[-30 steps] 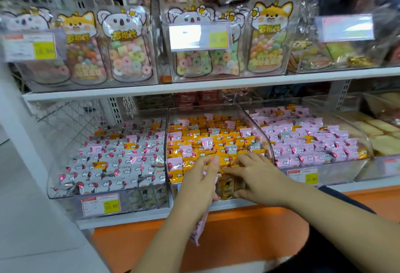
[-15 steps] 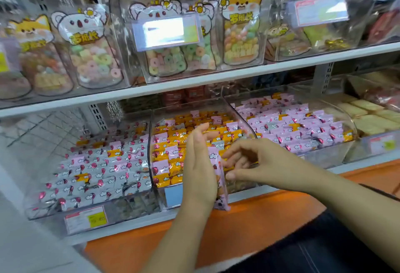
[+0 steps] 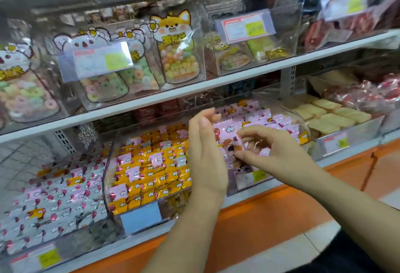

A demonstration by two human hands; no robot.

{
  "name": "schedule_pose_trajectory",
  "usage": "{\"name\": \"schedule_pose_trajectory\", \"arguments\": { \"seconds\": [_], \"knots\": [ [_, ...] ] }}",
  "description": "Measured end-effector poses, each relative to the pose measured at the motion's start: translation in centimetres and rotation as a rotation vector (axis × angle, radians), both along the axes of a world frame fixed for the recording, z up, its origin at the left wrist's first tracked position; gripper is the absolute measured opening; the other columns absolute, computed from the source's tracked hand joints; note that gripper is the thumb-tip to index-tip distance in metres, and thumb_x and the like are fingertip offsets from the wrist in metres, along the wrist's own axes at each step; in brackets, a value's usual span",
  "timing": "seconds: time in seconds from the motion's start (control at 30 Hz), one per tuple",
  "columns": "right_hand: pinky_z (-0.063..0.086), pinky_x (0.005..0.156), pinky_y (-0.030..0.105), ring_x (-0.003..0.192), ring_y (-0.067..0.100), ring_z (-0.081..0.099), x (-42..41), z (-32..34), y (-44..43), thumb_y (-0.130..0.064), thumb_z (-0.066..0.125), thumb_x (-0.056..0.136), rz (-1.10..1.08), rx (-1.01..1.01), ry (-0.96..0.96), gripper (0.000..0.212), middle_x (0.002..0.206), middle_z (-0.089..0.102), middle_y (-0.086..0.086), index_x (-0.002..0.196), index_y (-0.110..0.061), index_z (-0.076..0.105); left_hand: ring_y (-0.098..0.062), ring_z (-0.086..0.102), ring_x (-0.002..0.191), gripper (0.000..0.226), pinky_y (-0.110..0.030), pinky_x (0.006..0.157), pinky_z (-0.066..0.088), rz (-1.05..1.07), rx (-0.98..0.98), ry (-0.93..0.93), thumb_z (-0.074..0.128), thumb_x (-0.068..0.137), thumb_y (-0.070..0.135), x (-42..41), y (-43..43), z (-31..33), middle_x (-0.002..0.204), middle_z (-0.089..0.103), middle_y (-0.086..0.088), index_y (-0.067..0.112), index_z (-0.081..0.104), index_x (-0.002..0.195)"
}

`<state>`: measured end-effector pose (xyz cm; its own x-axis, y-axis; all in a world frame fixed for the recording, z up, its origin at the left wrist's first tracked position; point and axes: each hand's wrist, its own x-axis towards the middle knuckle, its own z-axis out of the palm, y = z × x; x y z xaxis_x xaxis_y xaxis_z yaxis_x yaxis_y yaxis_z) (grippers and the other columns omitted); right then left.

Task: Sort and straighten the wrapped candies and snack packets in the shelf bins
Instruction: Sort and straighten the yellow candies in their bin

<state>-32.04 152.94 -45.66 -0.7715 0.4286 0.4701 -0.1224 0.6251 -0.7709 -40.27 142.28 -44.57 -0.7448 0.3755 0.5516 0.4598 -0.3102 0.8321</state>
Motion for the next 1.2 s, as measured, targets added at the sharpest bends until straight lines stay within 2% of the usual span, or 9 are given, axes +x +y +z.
{"name": "schedule_pose_trajectory", "arguments": {
  "seconds": [0.17,0.27,0.47,0.53,0.63,0.77,0.93,1.03,1.2],
  "knots": [
    [0.041,0.059,0.009,0.058,-0.001,0.052,1.6,-1.8,4.9,-0.017,0.073,0.077,-0.195,-0.124,0.18,0.028,0.064,0.059,-0.014,0.09,-0.036,0.056,0.009,0.054,0.076,0.019,-0.006,0.068,0.042,0.001,-0.172,0.039,0.042,0.1,0.018,0.0,3.1,-1.0,0.09,0.059,0.014,0.03,0.056,0.096],
    [0.04,0.056,0.009,0.052,-0.001,0.048,2.4,-2.7,7.7,-0.014,0.07,0.081,-0.24,-0.2,0.238,0.027,0.065,0.052,-0.001,0.097,-0.03,0.056,0.007,0.053,0.082,0.015,-0.003,0.065,0.038,-0.008,-0.397,0.148,0.048,0.097,0.018,-0.6,5.6,-2.1,0.093,0.06,0.015,0.029,0.059,0.096],
    [0.045,0.066,0.019,0.065,0.01,0.047,3.7,-4.2,11.1,-0.009,0.067,0.083,-0.217,-0.262,0.328,0.037,0.08,0.054,-0.012,0.107,-0.031,0.051,-0.008,0.053,0.09,0.018,-0.024,0.081,0.046,0.004,-0.784,0.43,0.055,0.093,0.023,-1.2,10.4,-3.9,0.108,0.061,0.007,0.021,0.064,0.109],
    [0.045,0.07,0.024,0.068,0.014,0.048,4.2,-4.9,12.0,-0.011,0.067,0.084,-0.199,-0.285,0.301,0.038,0.087,0.059,-0.001,0.116,-0.023,0.051,-0.014,0.054,0.095,0.023,-0.031,0.085,0.046,0.039,-0.921,0.49,0.055,0.093,0.027,-1.3,11.3,-4.4,0.112,0.06,0.005,0.022,0.064,0.113],
    [0.045,0.071,0.017,0.067,0.005,0.051,5.0,-5.4,12.5,-0.013,0.066,0.084,-0.186,-0.349,0.297,0.033,0.084,0.059,0.0,0.111,-0.026,0.05,-0.018,0.053,0.098,0.023,-0.029,0.079,0.044,0.095,-1.033,0.543,0.057,0.092,0.028,-1.1,12.1,-4.9,0.111,0.057,0.001,0.021,0.066,0.112],
    [0.048,0.07,0.018,0.065,0.002,0.054,5.5,-5.4,12.7,-0.013,0.064,0.086,-0.163,-0.379,0.296,0.026,0.063,0.056,-0.023,0.1,-0.028,0.047,-0.02,0.058,0.079,0.018,-0.03,0.066,0.045,0.156,-1.061,0.634,0.054,0.091,0.015,-0.8,13.2,-5.0,0.094,0.057,-0.006,0.017,0.063,0.074],
    [0.045,0.072,0.023,0.052,-0.007,0.051,5.4,-4.9,12.2,-0.006,0.058,0.09,-0.146,-0.421,0.338,0.023,0.051,0.049,-0.032,0.108,-0.013,0.045,-0.028,0.055,0.076,0.007,-0.037,0.062,0.04,0.195,-1.112,0.772,0.045,0.096,0.008,-0.1,13.1,-5.4,0.109,0.048,-0.007,0.01,0.05,0.1],
    [0.047,0.076,0.027,0.051,-0.01,0.051,5.1,-4.9,11.9,-0.006,0.056,0.091,-0.148,-0.437,0.323,0.025,0.051,0.049,-0.033,0.089,-0.026,0.041,-0.023,0.041,0.064,0.011,-0.033,0.054,0.026,0.215,-1.108,0.801,0.041,0.097,0.007,0.3,12.5,-5.7,0.105,0.041,-0.006,0.016,0.035,0.094],
    [0.037,0.054,0.012,0.048,-0.006,0.047,4.3,-4.7,11.4,-0.014,0.059,0.09,-0.266,-0.27,0.2,0.03,0.063,0.041,-0.012,0.082,-0.029,0.035,-0.017,0.032,0.063,0.014,-0.036,0.053,0.029,0.132,-0.85,0.623,0.032,0.1,0.012,1.1,12.0,-4.9,0.084,0.036,-0.001,0.018,0.033,0.087]
  ]
}}
